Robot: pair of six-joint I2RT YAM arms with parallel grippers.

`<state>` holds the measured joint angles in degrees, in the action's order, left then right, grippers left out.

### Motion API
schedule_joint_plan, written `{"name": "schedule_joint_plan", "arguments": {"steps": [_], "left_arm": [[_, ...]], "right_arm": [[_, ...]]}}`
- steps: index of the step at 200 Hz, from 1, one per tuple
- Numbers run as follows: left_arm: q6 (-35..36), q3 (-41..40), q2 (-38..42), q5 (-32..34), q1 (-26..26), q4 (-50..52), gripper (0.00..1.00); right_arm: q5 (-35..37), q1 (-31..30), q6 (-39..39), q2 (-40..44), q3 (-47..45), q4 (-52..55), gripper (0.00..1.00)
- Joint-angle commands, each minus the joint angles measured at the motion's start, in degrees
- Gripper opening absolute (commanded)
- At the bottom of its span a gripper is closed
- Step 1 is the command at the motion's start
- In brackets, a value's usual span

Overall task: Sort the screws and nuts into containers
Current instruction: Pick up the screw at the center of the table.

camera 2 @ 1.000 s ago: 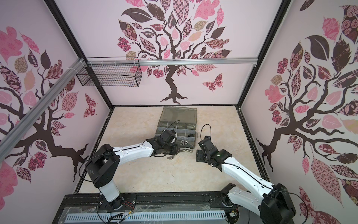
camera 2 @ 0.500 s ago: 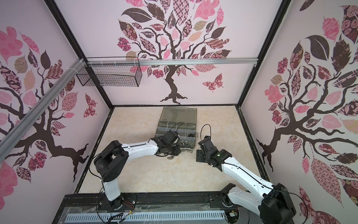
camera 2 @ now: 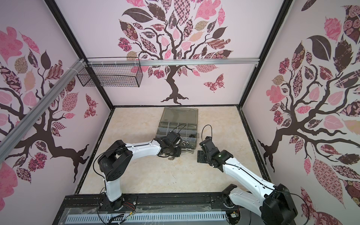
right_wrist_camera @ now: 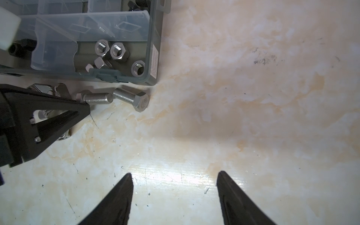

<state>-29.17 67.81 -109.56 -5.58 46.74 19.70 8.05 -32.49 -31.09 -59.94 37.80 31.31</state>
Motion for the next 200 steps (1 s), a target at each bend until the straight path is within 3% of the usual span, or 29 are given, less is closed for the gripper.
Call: {"name": "schedule_joint_plan", "arguments": {"steps": [1,75,200], "left_arm": [[0.83,0.92,-1.09,0.66,0.19,0.46,0.12],[1.63,-0.33,0.72,1.28,0.19,0.54,0.0],[1.59,-4.04,15.08,-2.06,-0.11,3.64,0.0]], "right_arm": [[0.0,0.15,0.15,0.62,0.13,1.16,0.71],[0.21,0.2,0.06,1.33,-0.05,1.43,0.71],[1.13,0.17,0.51,2.98,2.93,3.03,0.71]]}}
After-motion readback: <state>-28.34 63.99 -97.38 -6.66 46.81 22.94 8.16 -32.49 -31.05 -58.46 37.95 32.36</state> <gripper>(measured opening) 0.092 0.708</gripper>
